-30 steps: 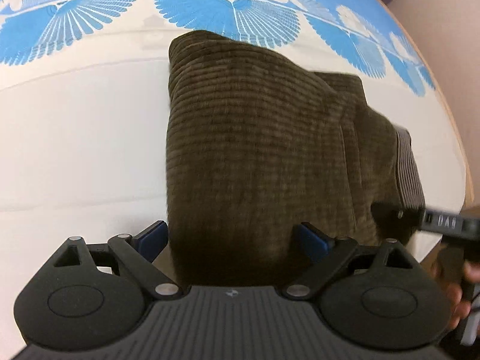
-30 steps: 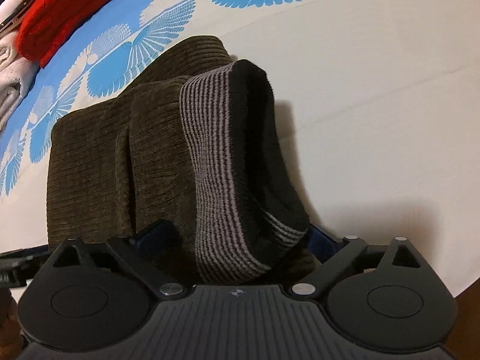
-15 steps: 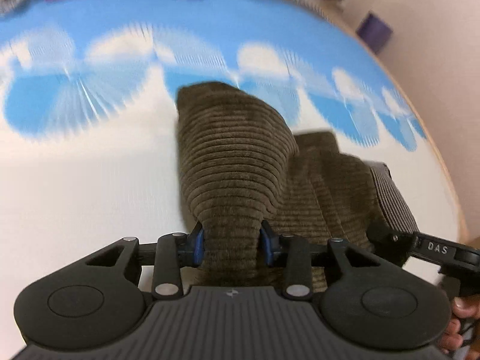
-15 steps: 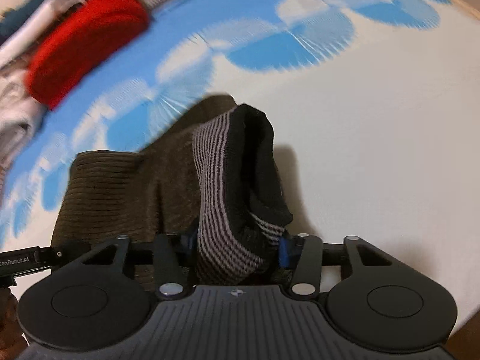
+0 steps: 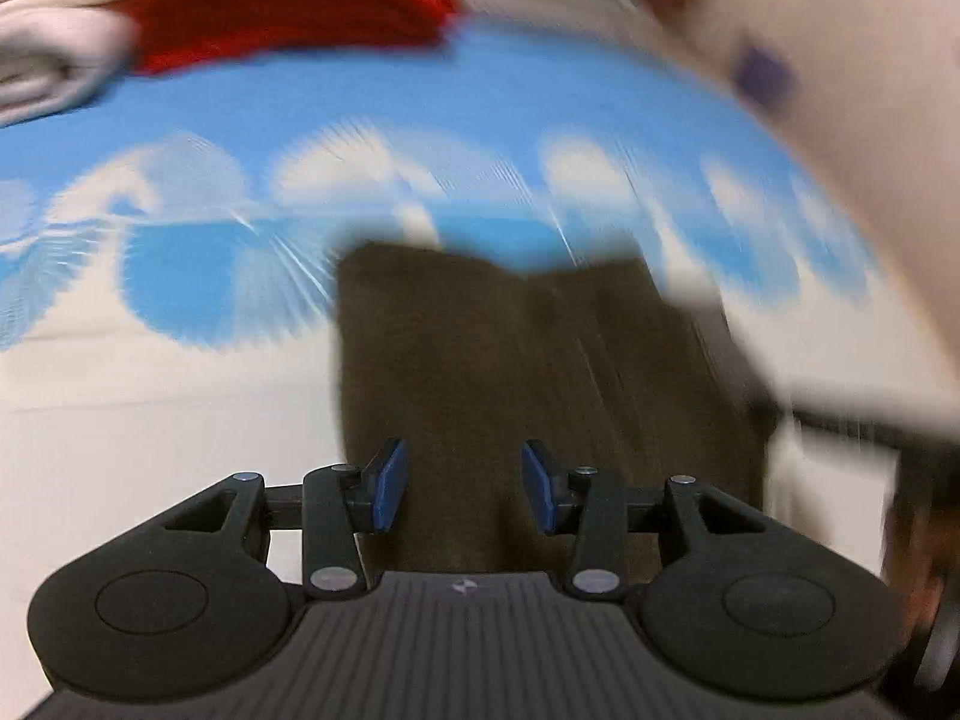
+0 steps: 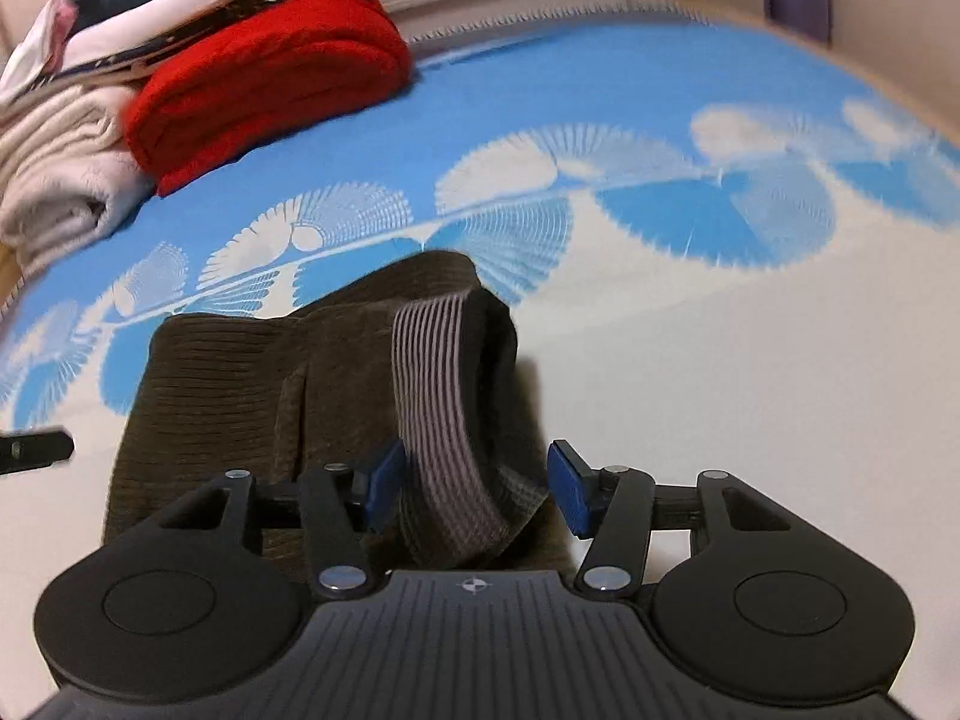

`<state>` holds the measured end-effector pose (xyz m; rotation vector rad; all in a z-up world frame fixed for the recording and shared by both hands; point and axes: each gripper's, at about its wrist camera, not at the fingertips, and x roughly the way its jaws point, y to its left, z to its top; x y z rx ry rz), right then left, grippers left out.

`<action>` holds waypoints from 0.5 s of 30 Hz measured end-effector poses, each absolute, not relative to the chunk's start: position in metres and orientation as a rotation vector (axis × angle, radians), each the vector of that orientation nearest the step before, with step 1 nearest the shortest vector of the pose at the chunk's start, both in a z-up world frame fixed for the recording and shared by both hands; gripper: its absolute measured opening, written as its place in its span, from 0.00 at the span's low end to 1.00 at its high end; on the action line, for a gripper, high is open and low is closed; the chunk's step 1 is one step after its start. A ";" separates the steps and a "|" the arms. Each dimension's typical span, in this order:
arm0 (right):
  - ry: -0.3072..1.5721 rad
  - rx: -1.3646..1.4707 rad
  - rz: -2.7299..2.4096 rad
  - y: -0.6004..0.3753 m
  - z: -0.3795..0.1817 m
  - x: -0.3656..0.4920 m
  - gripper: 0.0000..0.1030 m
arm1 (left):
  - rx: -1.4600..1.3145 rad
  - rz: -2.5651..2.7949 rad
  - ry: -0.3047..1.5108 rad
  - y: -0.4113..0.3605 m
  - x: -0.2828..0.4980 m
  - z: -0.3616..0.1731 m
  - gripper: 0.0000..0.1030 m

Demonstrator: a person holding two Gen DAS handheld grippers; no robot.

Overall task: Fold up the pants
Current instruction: 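Open both tools and withdraw them from the folded pants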

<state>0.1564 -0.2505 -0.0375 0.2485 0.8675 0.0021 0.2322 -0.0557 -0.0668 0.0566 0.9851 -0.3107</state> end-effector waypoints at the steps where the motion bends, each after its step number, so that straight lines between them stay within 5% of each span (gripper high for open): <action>1: 0.902 0.237 0.009 -0.250 -0.043 0.157 0.54 | 0.137 -0.331 1.070 -0.066 0.228 -0.084 0.45; 6: 1.024 0.251 -0.045 -0.264 -0.057 0.145 0.73 | 0.312 -0.305 0.972 -0.088 0.200 -0.083 0.49; 9: 0.910 0.256 -0.048 -0.267 -0.030 0.131 0.72 | 0.263 -0.266 0.881 -0.084 0.179 -0.056 0.81; 15: 0.623 0.124 0.003 -0.263 0.036 0.074 0.94 | 0.246 -0.156 0.604 -0.093 0.108 0.003 0.89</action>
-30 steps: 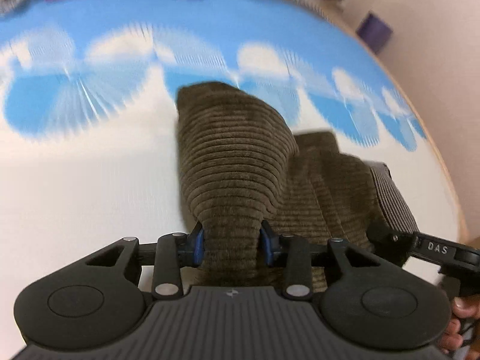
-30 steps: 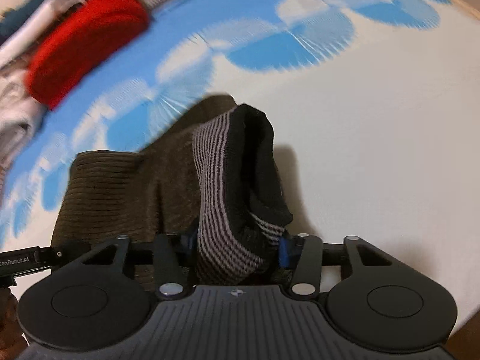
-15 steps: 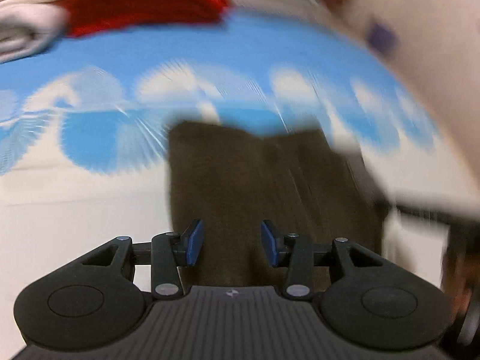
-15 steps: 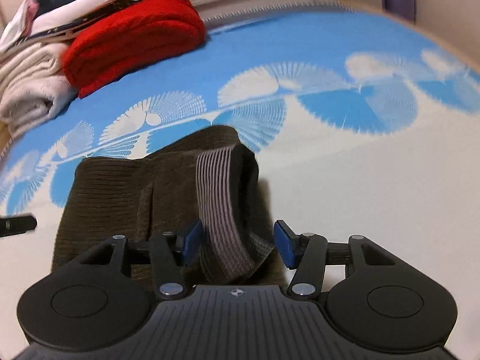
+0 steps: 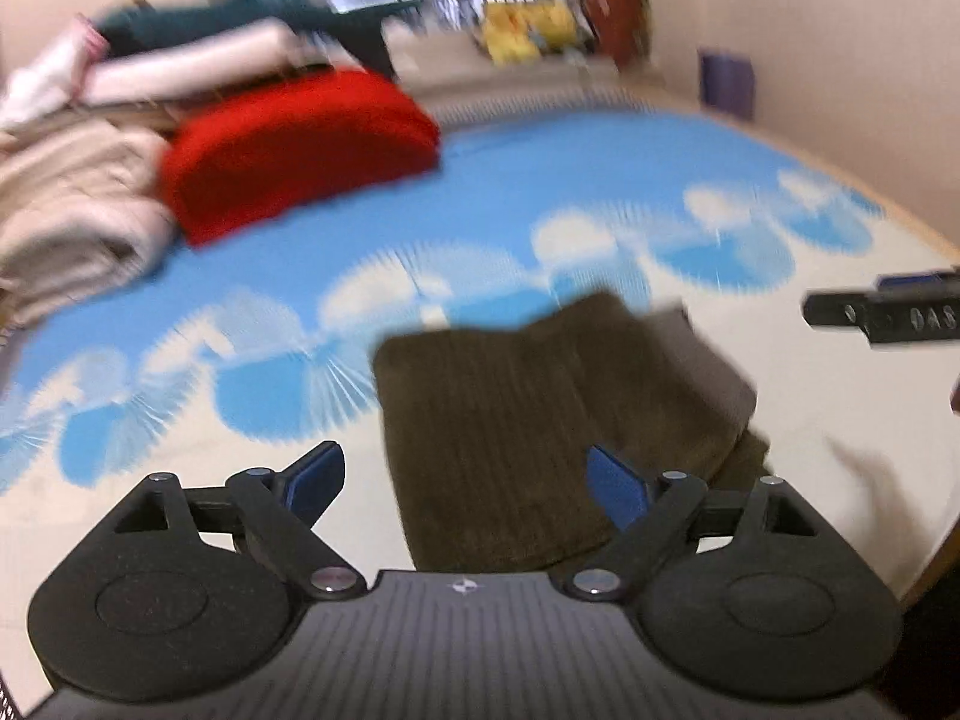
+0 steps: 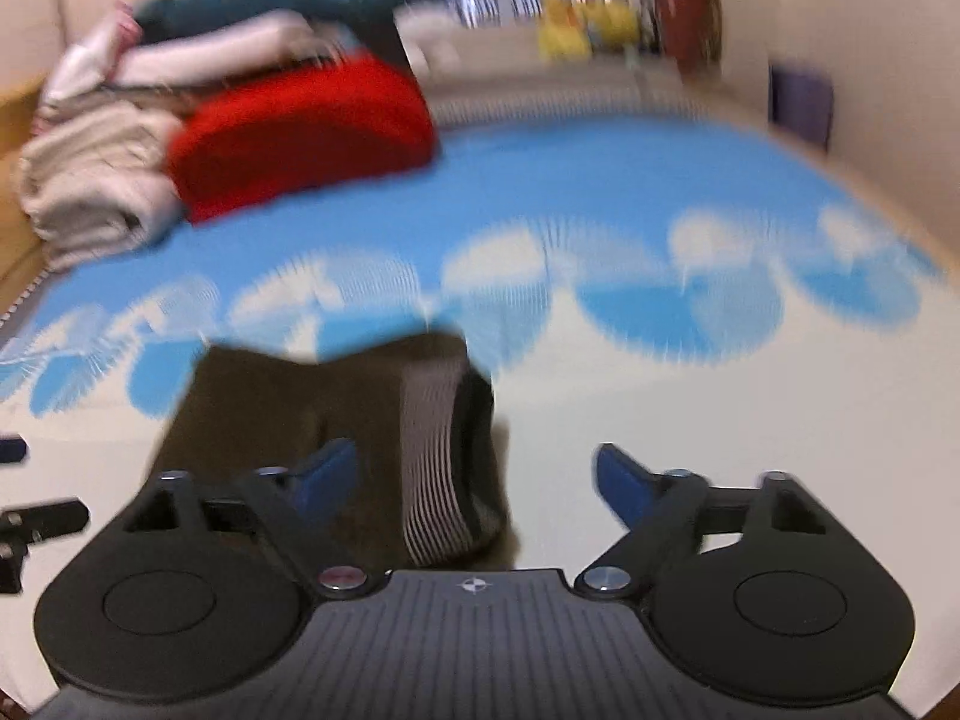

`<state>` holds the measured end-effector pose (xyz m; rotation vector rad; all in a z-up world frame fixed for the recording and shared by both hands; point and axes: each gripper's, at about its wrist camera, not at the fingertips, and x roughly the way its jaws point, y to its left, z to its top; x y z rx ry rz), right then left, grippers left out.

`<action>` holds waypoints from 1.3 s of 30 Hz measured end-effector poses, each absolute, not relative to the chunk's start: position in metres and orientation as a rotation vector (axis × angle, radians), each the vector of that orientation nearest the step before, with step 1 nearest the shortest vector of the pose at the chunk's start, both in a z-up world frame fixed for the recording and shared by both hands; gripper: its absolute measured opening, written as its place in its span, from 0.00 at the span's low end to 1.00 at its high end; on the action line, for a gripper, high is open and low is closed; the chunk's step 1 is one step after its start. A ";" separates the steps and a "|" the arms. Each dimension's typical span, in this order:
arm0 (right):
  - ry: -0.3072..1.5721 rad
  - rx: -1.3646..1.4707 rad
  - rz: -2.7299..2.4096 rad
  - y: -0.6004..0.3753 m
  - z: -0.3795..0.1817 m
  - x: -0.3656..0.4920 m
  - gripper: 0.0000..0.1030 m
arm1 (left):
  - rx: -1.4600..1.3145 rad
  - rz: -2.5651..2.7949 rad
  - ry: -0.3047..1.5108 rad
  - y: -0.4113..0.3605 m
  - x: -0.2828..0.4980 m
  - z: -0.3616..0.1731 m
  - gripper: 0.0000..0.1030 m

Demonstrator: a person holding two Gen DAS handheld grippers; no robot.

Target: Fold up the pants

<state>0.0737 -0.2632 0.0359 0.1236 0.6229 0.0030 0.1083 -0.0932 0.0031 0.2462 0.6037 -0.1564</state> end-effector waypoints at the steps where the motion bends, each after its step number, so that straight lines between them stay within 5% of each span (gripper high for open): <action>1: 0.593 0.114 0.003 -0.262 0.043 0.061 0.95 | 0.222 -0.142 0.576 -0.093 0.097 0.008 0.89; 8: 0.492 0.096 0.038 -0.253 0.052 -0.005 0.99 | 0.108 -0.064 0.558 -0.099 0.041 -0.009 0.91; 10: 0.538 0.120 0.041 -0.249 0.040 -0.011 0.99 | 0.042 -0.056 0.670 -0.096 0.043 -0.025 1.00; 18: 0.692 0.098 0.004 -0.230 0.015 0.001 0.99 | 0.040 -0.007 0.825 -0.102 0.069 -0.054 0.99; 39: 0.744 0.092 0.039 -0.211 0.007 0.008 0.99 | 0.010 0.019 0.808 -0.094 0.074 -0.057 0.99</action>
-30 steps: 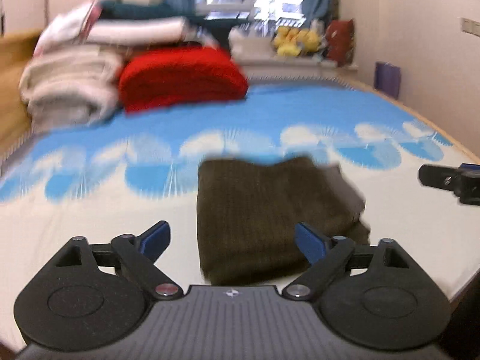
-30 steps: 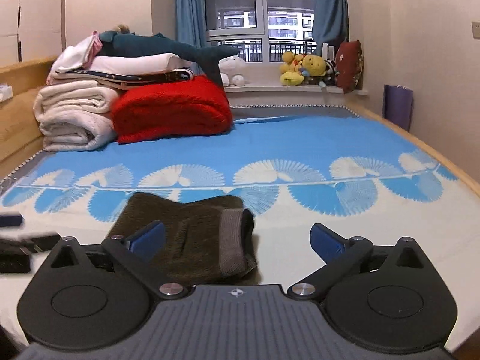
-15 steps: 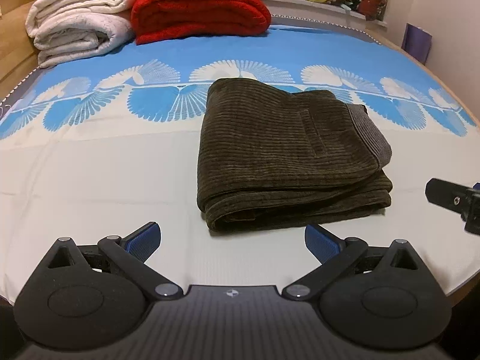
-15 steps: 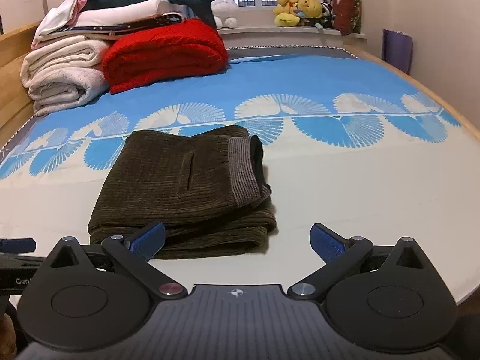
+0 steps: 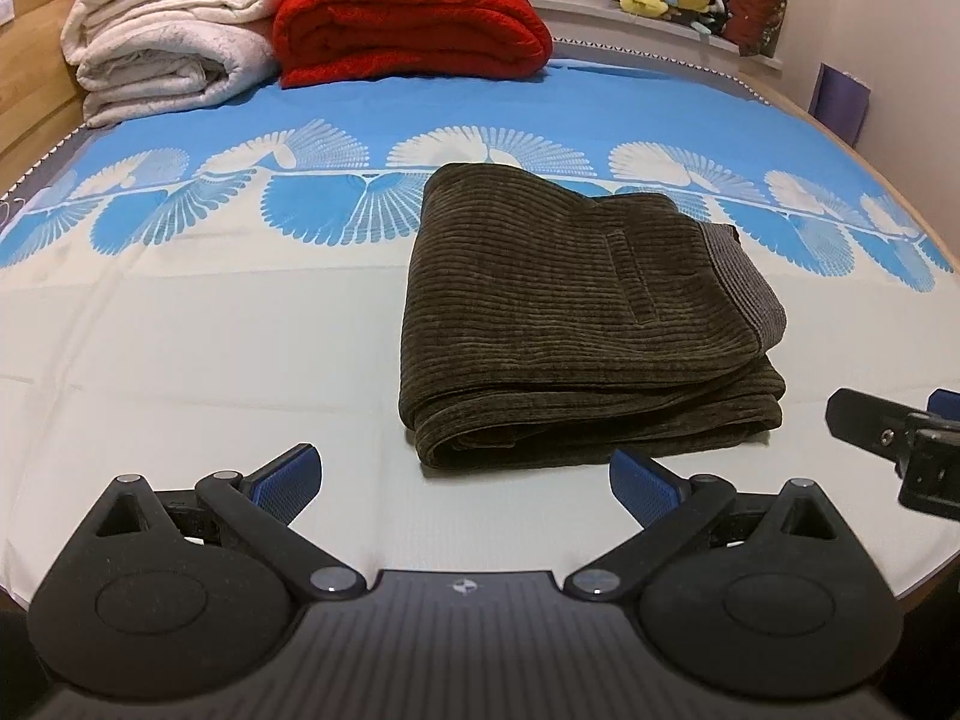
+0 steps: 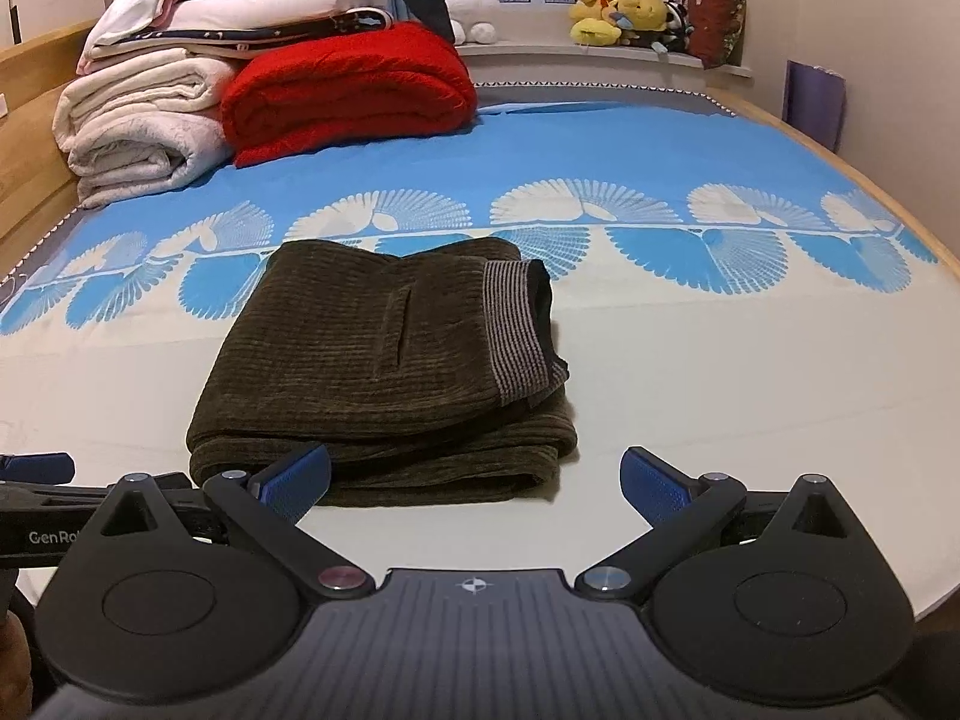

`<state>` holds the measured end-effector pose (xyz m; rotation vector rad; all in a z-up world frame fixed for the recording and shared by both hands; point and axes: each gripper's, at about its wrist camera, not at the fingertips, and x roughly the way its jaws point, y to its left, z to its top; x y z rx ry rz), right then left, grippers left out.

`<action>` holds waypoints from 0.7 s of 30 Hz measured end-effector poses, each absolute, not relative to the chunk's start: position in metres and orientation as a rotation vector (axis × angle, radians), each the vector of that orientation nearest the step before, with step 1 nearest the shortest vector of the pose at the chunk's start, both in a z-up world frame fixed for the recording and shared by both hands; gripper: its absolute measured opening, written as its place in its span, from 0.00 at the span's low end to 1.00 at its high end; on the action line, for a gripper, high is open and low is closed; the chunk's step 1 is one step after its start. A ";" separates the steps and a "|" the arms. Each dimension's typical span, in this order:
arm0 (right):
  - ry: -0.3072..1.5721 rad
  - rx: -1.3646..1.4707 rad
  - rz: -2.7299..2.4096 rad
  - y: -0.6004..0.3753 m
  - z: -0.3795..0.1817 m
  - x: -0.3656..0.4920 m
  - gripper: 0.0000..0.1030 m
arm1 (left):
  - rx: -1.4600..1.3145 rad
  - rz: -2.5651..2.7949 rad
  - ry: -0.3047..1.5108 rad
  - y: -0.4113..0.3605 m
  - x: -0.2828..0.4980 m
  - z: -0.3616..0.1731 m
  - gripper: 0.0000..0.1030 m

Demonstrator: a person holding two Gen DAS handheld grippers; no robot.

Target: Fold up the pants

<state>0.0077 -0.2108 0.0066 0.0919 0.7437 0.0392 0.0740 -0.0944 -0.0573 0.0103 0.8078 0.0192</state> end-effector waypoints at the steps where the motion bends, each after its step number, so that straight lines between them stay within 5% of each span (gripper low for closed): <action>1: 0.745 0.088 0.044 -0.210 0.006 0.007 0.99 | 0.011 0.016 0.807 -0.095 0.074 -0.057 0.99; 21: 0.745 0.071 0.063 -0.206 0.008 0.007 0.99 | 0.008 0.008 0.807 -0.097 0.076 -0.058 0.99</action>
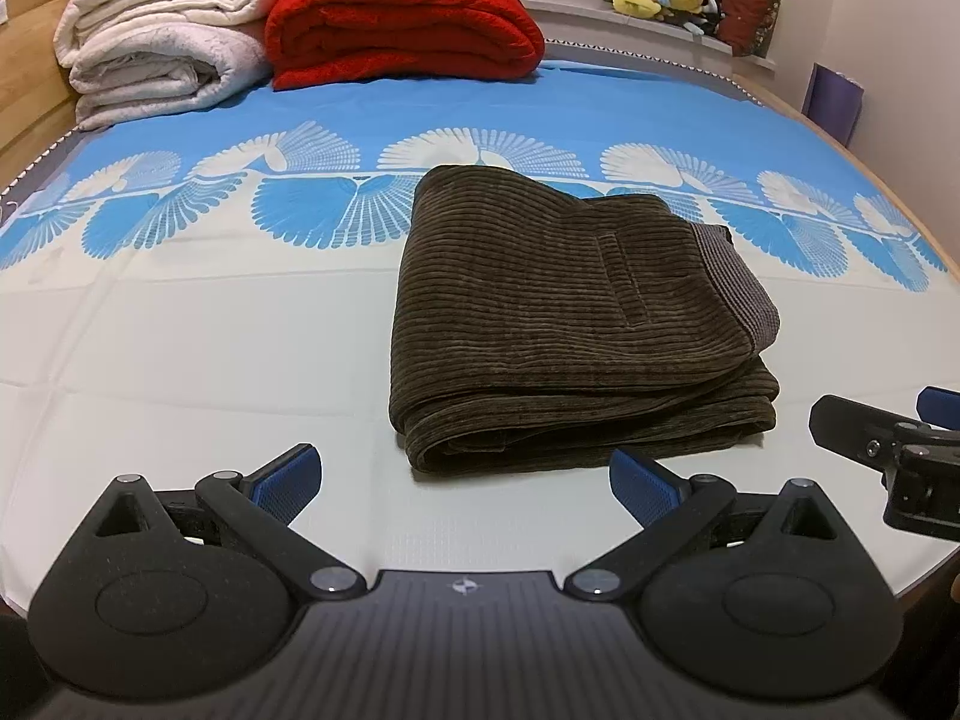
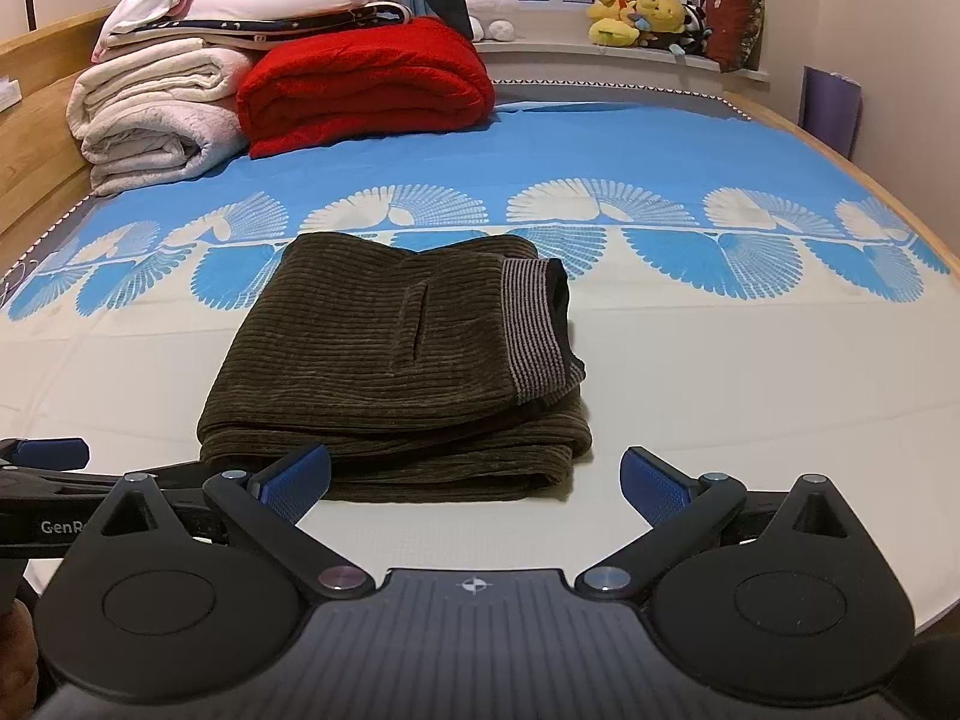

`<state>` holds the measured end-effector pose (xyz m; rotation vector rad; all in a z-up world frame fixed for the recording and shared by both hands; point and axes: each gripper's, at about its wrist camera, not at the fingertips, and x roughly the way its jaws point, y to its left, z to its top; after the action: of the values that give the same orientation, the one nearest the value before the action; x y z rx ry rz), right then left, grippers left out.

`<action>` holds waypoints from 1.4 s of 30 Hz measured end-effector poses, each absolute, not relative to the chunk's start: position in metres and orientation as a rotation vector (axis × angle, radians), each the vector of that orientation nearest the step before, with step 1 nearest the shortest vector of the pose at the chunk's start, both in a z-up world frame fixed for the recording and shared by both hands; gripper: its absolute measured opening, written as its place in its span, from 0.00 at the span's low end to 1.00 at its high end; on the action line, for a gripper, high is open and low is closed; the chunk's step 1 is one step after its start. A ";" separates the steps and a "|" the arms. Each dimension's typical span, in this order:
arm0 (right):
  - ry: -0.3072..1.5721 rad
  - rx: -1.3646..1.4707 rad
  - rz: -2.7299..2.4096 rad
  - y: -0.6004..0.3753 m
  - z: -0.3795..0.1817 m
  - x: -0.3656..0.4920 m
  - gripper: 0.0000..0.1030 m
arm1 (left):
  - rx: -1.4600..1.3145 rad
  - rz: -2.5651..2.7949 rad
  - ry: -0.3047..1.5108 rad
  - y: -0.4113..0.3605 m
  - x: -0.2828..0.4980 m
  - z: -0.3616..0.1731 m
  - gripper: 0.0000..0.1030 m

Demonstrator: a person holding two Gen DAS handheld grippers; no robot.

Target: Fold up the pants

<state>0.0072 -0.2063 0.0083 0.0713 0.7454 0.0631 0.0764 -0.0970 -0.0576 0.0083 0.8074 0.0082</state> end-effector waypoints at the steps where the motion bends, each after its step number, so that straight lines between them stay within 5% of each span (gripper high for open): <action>1: 0.745 0.072 0.063 -0.206 0.008 0.007 0.99 | 0.008 0.008 0.808 -0.097 0.076 -0.058 0.99; 42: 0.748 0.078 0.064 -0.206 0.009 0.008 0.99 | 0.015 -0.003 0.804 -0.097 0.077 -0.058 0.99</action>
<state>0.0076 -0.2065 0.0090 0.0781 0.7483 0.0644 0.0772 -0.0970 -0.0583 0.0152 0.8041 -0.0031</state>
